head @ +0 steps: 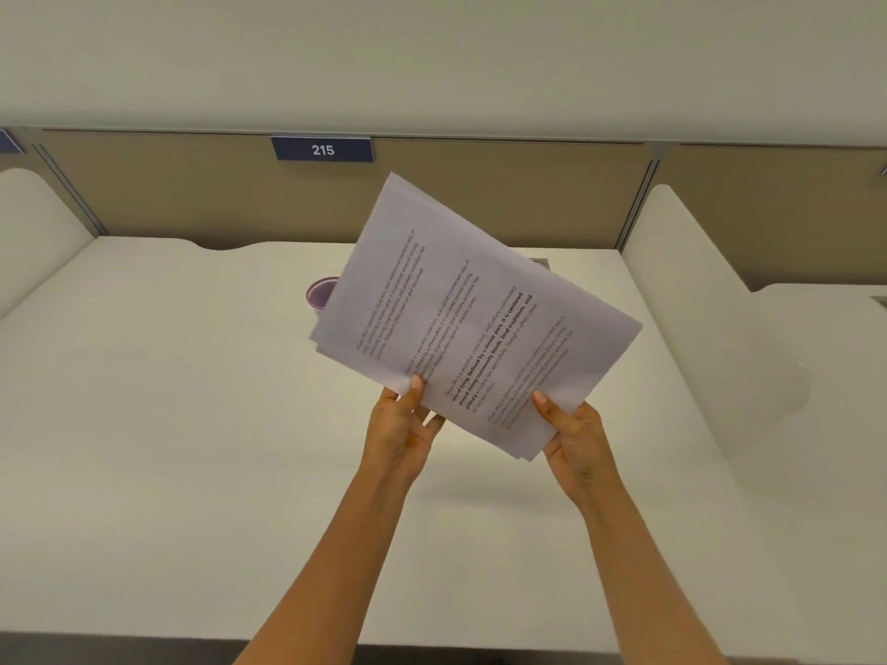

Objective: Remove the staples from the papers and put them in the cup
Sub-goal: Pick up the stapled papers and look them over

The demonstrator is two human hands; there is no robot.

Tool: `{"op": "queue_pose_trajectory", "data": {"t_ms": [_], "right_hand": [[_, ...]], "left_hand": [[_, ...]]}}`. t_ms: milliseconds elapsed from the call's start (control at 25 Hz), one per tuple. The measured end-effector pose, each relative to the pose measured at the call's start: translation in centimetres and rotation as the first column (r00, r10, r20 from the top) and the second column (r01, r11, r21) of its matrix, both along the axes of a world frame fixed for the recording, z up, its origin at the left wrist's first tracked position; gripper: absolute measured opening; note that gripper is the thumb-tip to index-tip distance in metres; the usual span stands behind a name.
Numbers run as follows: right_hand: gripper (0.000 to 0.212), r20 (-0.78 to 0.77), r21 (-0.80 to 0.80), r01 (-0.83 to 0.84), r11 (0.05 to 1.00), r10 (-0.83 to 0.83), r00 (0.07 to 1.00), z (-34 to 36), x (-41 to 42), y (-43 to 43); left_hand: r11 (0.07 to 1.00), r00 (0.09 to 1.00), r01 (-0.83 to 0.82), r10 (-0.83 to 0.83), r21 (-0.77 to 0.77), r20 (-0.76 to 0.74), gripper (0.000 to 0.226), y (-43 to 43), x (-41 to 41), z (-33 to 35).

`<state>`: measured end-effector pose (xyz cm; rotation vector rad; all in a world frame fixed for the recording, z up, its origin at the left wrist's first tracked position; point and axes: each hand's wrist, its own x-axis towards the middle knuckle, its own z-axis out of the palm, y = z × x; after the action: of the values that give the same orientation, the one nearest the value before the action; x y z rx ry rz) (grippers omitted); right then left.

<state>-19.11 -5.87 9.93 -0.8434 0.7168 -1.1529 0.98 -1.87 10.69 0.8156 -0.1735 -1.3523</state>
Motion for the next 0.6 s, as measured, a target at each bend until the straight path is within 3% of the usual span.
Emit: {"op": "queue_pose_trajectory", "data": {"t_ms": [120, 200, 320, 400, 600], "right_hand": [[0.027, -0.139, -0.006, 0.037, 0.999, -0.037, 0.99, 0.0, -1.8, -0.6], [0.029, -0.197, -0.004, 0.029, 1.0, -0.029, 0.98, 0.0, -3.5, -1.0], [0.029, -0.274, 0.003, -0.021, 1.0, 0.021, 0.962, -0.1, -5.3, -1.2], [0.029, -0.312, 0.005, -0.053, 0.999, 0.052, 0.949, -0.3, -5.6, -1.1], [0.035, -0.353, -0.042, -0.022, 0.999, 0.005, 0.936, -0.5, -4.9, -1.3]], "left_hand": [[0.999, 0.987, -0.052, 0.051, 0.001, 0.15, 0.029, 0.7, 2.7, -0.4], [0.996, 0.93, -0.09, 0.085, -0.002, 0.357, 0.034, 1.0, 6.1, 0.0], [0.998, 0.691, 0.056, -0.07, 0.042, 0.719, 0.051, 0.9, 9.7, 1.6], [0.981, 0.599, 0.186, -0.162, 0.061, 0.784, 0.047, 0.1, 9.4, 2.1], [0.988, 0.664, 0.138, -0.042, -0.067, 0.747, 0.033, -0.3, 7.0, 1.2]]}}
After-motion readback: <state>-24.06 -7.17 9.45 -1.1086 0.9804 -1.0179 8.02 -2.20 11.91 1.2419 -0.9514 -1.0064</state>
